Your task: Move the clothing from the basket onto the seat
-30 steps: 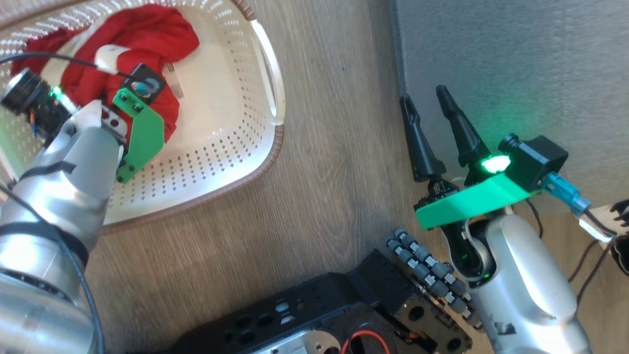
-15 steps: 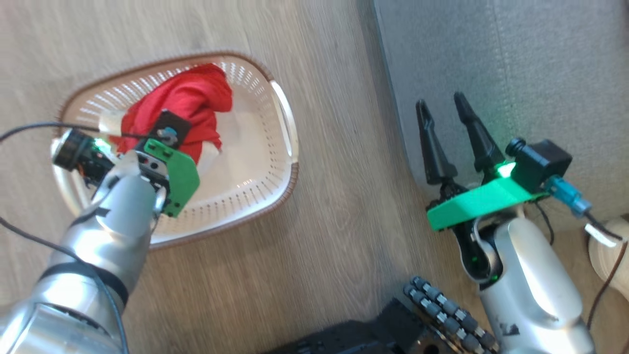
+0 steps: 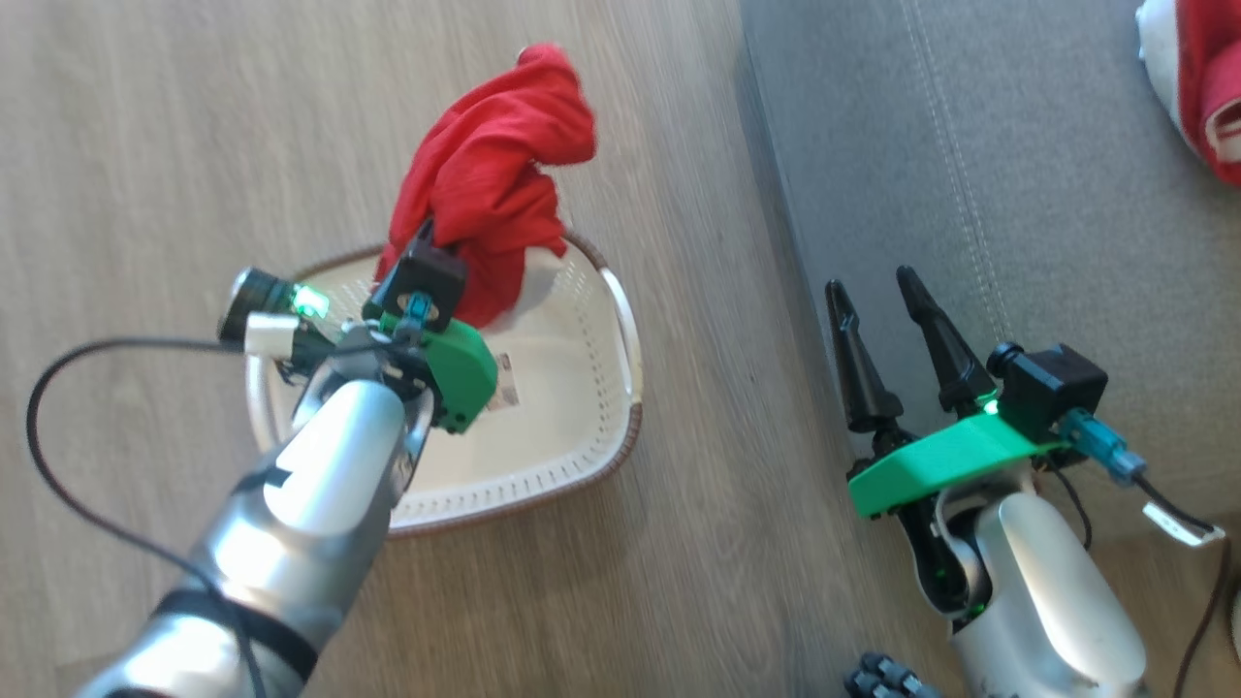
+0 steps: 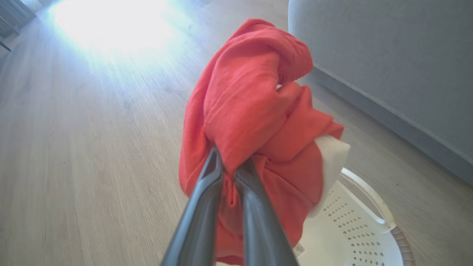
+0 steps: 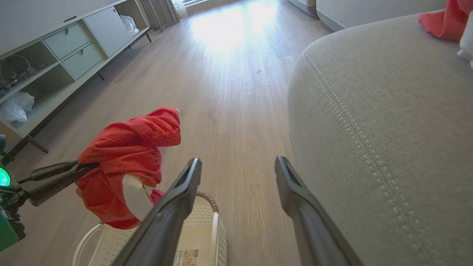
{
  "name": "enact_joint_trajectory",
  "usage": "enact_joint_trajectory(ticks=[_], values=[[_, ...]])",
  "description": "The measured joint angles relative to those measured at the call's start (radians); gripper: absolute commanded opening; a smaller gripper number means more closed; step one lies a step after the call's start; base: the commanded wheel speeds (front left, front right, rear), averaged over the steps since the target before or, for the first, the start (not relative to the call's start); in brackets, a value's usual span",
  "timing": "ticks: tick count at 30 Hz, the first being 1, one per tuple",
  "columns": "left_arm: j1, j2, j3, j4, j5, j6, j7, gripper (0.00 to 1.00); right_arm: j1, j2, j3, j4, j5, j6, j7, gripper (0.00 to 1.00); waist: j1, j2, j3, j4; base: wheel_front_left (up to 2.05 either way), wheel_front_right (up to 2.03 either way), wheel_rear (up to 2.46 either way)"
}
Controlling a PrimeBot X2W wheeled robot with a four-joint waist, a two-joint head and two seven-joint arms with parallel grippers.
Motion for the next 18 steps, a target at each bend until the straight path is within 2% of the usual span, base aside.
enact_joint_trajectory(ticks=[11, 18], values=[[0.24, 0.012, 0.147, -0.399, 0.016, 0.01, 0.0, 0.0, 0.073, -0.001, 0.033, -0.078, 0.003, 0.0, 0.0, 1.0, 0.0, 0.0, -0.166, 0.058, 0.0, 0.0, 0.0], [0.374, 0.01, 0.21, -0.571, 0.078, -0.001, -0.003, 0.0, 0.131, -0.002, 0.038, -0.112, -0.006, 0.0, 0.0, 1.0, 0.0, 0.0, -0.256, 0.083, 0.0, 0.0, 0.0]])
